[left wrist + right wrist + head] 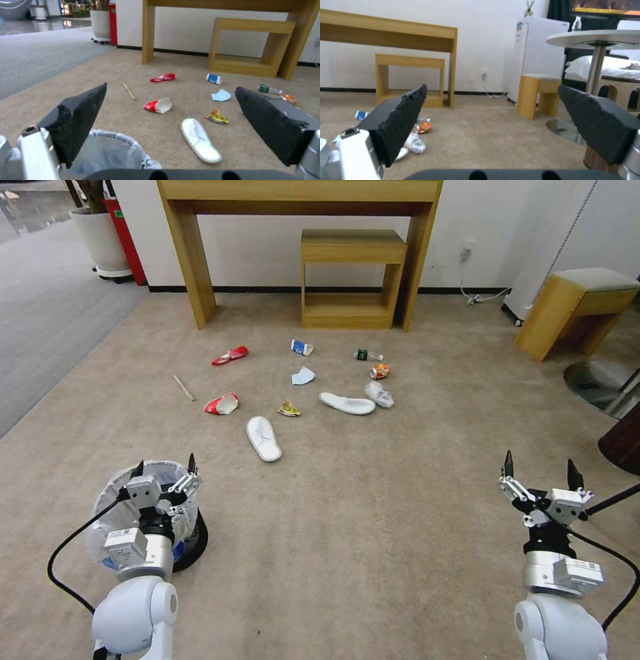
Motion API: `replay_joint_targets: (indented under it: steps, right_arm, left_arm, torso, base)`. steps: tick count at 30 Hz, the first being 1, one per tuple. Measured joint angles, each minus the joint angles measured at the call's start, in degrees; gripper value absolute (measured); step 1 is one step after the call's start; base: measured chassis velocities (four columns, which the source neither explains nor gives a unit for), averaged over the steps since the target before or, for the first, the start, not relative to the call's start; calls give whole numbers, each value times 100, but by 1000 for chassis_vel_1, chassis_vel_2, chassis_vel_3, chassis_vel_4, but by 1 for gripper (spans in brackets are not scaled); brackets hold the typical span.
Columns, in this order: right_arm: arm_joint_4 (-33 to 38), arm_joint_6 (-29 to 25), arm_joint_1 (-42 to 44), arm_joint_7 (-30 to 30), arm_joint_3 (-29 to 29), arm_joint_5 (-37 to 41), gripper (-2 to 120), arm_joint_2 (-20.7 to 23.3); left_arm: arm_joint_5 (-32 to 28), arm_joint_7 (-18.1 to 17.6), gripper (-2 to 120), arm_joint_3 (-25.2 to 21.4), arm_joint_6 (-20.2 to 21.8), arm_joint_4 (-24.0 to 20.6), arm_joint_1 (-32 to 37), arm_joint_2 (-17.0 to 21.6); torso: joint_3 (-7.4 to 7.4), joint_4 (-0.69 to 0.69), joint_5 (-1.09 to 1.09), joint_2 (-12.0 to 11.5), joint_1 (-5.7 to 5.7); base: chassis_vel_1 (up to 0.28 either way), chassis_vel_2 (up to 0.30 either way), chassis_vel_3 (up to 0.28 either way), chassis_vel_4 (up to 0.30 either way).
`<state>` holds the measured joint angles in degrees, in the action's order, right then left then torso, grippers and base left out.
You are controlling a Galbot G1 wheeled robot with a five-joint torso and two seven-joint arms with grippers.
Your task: Pick up the trash bin and place the garbage on the floor into it.
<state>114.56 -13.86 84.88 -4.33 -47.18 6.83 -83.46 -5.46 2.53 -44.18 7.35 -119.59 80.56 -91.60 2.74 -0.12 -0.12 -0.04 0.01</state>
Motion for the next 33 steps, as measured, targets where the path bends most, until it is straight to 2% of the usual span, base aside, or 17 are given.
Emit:
replay_joint_targets:
  steps: [33]
  right_arm:
    - [19, -38, 22, 20, 38, -79, 100, -80]
  left_arm:
    - [70, 18, 100, 3, -88, -6, 73, -51]
  torso:
    - [0, 0, 0, 0, 0]
  base:
    - [-69, 70, 67, -67]
